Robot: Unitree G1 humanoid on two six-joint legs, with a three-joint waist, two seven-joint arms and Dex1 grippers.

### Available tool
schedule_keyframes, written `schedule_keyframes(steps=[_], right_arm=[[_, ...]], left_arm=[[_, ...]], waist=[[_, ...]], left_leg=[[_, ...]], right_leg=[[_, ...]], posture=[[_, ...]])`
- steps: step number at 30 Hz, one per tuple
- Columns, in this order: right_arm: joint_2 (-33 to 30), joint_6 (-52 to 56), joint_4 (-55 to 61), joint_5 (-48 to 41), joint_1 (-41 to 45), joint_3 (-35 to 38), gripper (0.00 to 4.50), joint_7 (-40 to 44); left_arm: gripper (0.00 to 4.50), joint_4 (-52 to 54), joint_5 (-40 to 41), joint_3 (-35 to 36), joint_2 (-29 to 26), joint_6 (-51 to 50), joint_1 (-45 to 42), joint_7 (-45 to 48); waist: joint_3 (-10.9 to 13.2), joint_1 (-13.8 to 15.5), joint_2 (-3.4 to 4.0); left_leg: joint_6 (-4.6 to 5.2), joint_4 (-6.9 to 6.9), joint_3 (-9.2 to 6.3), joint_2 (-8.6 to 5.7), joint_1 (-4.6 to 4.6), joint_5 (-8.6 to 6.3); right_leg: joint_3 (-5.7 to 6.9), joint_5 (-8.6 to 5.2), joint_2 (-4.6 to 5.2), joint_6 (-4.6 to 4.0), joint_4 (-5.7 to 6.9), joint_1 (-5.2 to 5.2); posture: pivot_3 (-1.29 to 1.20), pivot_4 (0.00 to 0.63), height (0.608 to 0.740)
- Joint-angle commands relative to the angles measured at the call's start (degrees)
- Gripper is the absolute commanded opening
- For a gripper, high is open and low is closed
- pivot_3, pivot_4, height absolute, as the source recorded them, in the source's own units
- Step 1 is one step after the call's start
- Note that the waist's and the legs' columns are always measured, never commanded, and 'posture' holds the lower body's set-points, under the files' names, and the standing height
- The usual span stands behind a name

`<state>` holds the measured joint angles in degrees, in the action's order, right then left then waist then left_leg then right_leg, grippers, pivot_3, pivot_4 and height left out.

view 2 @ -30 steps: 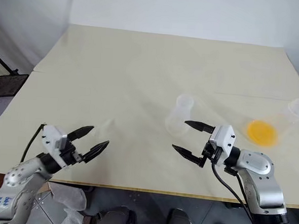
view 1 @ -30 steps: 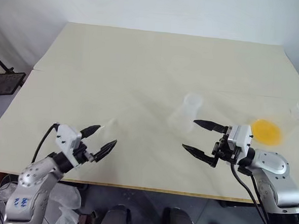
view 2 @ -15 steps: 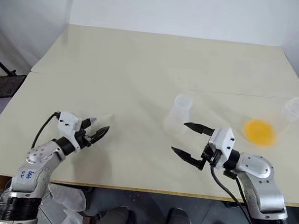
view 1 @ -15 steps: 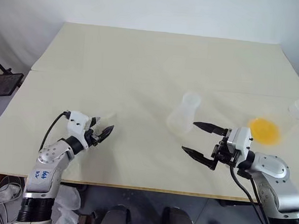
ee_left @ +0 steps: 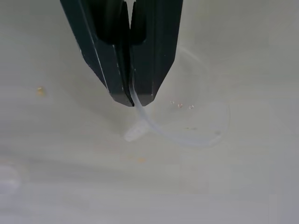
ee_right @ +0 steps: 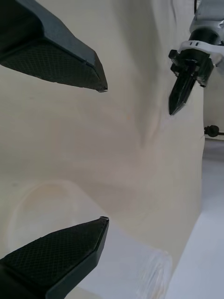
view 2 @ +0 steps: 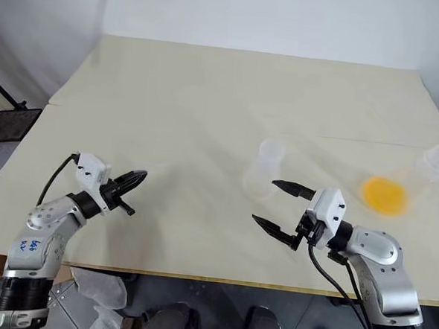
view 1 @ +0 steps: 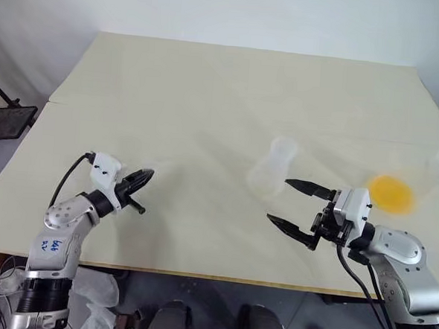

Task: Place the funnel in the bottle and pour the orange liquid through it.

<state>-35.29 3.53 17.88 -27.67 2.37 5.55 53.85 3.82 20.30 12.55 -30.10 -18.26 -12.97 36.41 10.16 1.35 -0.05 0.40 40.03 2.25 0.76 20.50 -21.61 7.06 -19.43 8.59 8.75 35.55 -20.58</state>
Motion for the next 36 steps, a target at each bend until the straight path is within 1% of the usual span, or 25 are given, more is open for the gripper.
schedule_keyframes(steps=[1,3,4,6,7,9,11,13,15,17,20,23,26,31,36], right_arm=[[-0.65,-1.74,2.62,-0.16,-1.61,3.24,4.5,-0.54],[-0.77,-2.35,3.26,0.02,-3.02,4.38,4.5,-0.82],[-0.47,-2.89,3.88,0.03,-4.16,5.67,4.5,-1.62],[0.74,-3.81,5.41,-0.31,-6.95,8.74,4.5,-3.98],[1.2,-3.96,5.96,-0.5,-7.83,9.65,4.5,-4.93],[2.98,-4.92,7.16,0.33,-10.84,11.39,4.5,-7.44],[4.34,-5.88,7.98,1.36,-12.81,12.06,4.5,-9.08],[6.09,-6.28,8.8,1.24,-14.29,12.91,4.5,-11.08],[8.19,-6.85,9.49,0.91,-15.06,13.93,4.5,-13.7],[12.14,-8.78,9.73,0.0,-15.63,16.13,4.5,-17.65],[15.22,-11.14,9.66,0.71,-16.39,17.71,4.5,-20.13],[16.33,-12.53,10.0,1.85,-17.83,17.65,4.5,-21.25],[16.86,-13.4,10.45,2.53,-18.96,16.81,4.5,-22.0],[17.16,-14.28,10.59,3.21,-19.36,16.27,4.5,-23.11],[17.22,-14.57,10.57,3.54,-19.53,15.49,4.5,-23.77]], left_arm=[[0.01,0.25,1.59,0.78,-3.31,4.3,-4.05,5.86],[0.01,-0.86,1.06,-1.81,-5.93,6.0,-8.14,11.09],[0.01,-2.0,1.48,-3.45,-6.6,6.28,-12.87,14.08],[0.01,-6.33,-1.16,-9.28,-7.69,9.62,-24.72,21.41],[0.01,-8.25,-2.26,-11.27,-7.96,11.01,-28.49,24.0],[0.01,-14.46,-4.89,-16.54,-6.93,14.51,-38.1,31.02],[0.01,-20.21,-7.59,-19.95,-5.61,19.91,-44.73,35.18],[0.01,-25.67,-9.15,-21.78,-3.16,22.78,-50.45,36.88],[0.01,-30.91,-10.33,-23.11,-0.3,24.97,-55.89,38.09],[0.01,-36.94,-13.52,-26.03,2.95,27.67,-61.71,39.48],[0.01,-44.18,-18.51,-28.62,5.42,34.9,-66.19,38.6],[0.01,-48.64,-19.53,-28.91,7.9,36.76,-68.85,38.94],[0.01,-51.65,-21.41,-29.69,8.92,38.52,-70.54,39.32],[0.01,-55.1,-23.33,-30.24,10.09,40.91,-72.18,40.44],[0.01,-55.0,-23.23,-30.99,12.47,40.36,-72.41,44.16]], waist=[[0.0,0.01,0.0],[0.0,0.0,0.0],[0.0,0.2,0.0],[0.01,0.67,-0.01],[0.0,0.99,-0.06],[-0.03,0.87,-0.09],[-0.04,0.59,-0.06],[-0.04,0.08,-0.07],[-0.03,-0.29,-0.08],[-0.01,-0.31,-0.12],[0.0,-0.24,-0.13],[0.0,-0.33,-0.13],[0.0,-0.28,-0.13],[0.0,-0.12,-0.13],[0.0,0.08,-0.13]], left_leg=[[0.0,0.0,0.01,-0.01,0.0,0.0],[0.0,0.0,0.04,-0.03,0.0,0.0],[0.0,-0.01,0.03,-0.04,0.0,0.0],[0.0,0.04,0.13,-0.06,0.08,0.0],[0.0,0.12,0.17,-0.09,0.21,0.0],[0.0,0.17,0.25,-0.11,0.38,0.0],[0.0,0.05,0.25,-0.15,0.38,0.0],[0.0,-0.07,0.29,-0.13,0.38,0.0],[-0.01,-0.07,0.45,-0.06,0.61,0.0],[-0.01,-0.02,0.62,-0.03,0.72,0.0],[-0.02,0.02,0.71,-0.02,0.73,0.01],[-0.02,0.01,0.81,-0.01,0.67,0.01],[-0.01,0.02,0.82,0.01,0.68,0.02],[0.0,0.03,0.83,0.0,0.72,0.02],[0.0,0.04,0.83,-0.01,0.73,0.02]], right_leg=[[-0.01,0.0,0.01,0.0,0.0,0.0],[-0.02,0.0,0.01,0.0,-0.01,0.0],[-0.01,0.0,0.01,0.0,-0.01,0.0],[0.13,0.0,0.0,0.0,0.0,0.0],[0.24,0.0,0.01,0.0,0.02,0.01],[0.34,0.0,0.02,0.01,-0.02,-0.09],[0.44,0.0,0.02,0.01,-0.03,-0.13],[0.52,0.0,0.02,0.01,-0.01,-0.22],[0.57,0.0,0.01,0.01,0.02,-0.52],[0.53,0.0,0.02,0.01,0.09,-0.73],[0.47,0.0,0.03,0.01,0.12,-0.77],[0.38,0.0,0.04,0.01,0.14,-0.78],[0.38,0.0,0.03,0.01,0.2,-0.83],[0.35,0.0,0.04,0.01,0.2,-0.87],[0.36,0.0,0.04,0.01,0.21,-0.87]], posture=[[0.0,0.15,0.74],[0.0,0.15,0.74],[0.0,0.15,0.74],[0.0,0.15,0.74],[0.0,0.15,0.74],[0.0,0.15,0.74],[0.0,0.15,0.74],[0.0,0.15,0.74],[0.0,0.15,0.74],[0.0,0.15,0.74],[0.0,0.15,0.74],[0.0,0.15,0.74],[0.0,0.15,0.74],[0.0,0.15,0.74],[0.0,0.15,0.74]])
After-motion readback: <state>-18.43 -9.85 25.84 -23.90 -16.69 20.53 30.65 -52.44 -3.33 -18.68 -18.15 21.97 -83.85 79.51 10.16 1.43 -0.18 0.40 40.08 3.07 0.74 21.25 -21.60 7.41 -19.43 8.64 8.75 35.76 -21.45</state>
